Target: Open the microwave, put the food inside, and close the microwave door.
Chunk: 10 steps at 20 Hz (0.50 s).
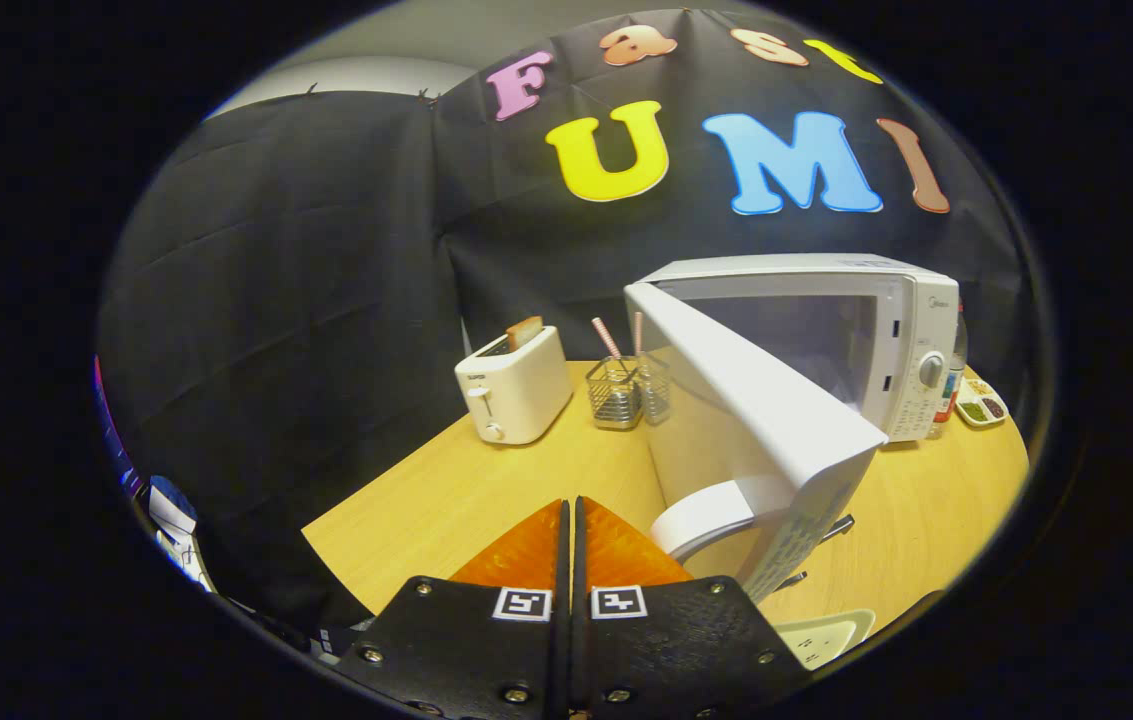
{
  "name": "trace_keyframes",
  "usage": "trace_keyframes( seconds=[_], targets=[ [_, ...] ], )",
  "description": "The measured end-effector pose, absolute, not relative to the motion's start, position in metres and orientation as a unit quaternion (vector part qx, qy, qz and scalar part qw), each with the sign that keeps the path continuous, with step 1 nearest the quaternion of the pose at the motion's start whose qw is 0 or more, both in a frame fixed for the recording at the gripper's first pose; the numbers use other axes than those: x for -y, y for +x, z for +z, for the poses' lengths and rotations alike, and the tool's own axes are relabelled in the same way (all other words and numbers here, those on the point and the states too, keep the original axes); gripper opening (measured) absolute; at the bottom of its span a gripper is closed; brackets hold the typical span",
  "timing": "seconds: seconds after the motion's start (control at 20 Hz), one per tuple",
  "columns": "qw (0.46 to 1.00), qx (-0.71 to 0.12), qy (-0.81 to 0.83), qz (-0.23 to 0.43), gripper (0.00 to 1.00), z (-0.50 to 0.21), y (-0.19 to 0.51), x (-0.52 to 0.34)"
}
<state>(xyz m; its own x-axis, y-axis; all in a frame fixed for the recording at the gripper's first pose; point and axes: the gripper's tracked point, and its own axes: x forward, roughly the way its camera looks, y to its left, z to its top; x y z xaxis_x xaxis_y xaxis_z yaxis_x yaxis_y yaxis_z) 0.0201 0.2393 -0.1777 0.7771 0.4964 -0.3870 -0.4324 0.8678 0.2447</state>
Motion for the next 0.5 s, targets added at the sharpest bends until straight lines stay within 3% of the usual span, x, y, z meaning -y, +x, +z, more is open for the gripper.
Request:
trace_keyframes(
  seconds=[0.5],
  targets=[
    [0.956,-0.223,0.087,0.171,0.01,-0.180,0.089,-0.165]
  ],
)
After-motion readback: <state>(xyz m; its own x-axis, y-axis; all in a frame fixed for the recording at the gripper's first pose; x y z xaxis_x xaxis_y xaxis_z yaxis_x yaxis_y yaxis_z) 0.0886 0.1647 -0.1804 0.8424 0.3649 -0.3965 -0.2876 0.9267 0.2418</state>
